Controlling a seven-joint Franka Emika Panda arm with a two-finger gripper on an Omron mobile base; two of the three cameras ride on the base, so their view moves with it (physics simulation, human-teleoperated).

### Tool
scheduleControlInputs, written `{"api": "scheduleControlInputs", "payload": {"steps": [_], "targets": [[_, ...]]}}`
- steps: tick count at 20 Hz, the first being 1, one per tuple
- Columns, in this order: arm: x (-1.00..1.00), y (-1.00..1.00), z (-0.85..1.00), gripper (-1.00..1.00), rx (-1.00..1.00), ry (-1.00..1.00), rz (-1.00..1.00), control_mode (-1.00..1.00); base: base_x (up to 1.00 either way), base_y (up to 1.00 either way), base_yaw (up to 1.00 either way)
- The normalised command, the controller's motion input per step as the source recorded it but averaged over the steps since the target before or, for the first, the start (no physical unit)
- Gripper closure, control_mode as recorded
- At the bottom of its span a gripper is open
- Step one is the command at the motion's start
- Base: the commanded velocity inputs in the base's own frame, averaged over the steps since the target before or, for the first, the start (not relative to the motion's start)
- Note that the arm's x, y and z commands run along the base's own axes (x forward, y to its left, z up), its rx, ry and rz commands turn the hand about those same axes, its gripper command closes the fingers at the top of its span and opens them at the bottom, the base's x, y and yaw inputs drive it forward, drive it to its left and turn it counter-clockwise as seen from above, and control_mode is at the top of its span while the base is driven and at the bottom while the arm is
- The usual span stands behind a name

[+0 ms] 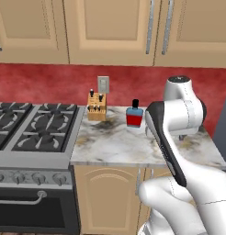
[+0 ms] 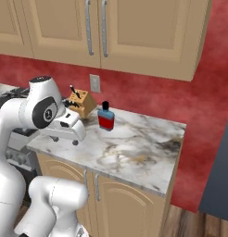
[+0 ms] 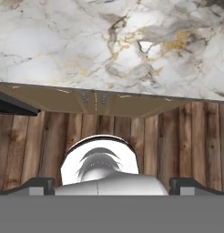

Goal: Move the drinks to the dining counter.

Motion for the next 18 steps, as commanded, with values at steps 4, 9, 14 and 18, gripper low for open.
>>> {"api": "scheduleControlInputs", "payload": {"steps": [4,9,14,18], "targets": [[0.01,0.00,0.00,-1.00,0.00,-0.03,0.01,-1.00,0.00,0.00,0.00],[-0.14,-0.42,0.00,-1.00,0.05,-0.56,0.33,-1.00,0.00,0.00,0.00],[-0.03,-0.24,0.00,-1.00,0.21,-0.68,0.52,-1.00,0.00,0.00,0.00],[0.15,-0.11,-0.06,-1.00,0.22,-0.68,0.47,-1.00,0.00,0.00,0.00]]}}
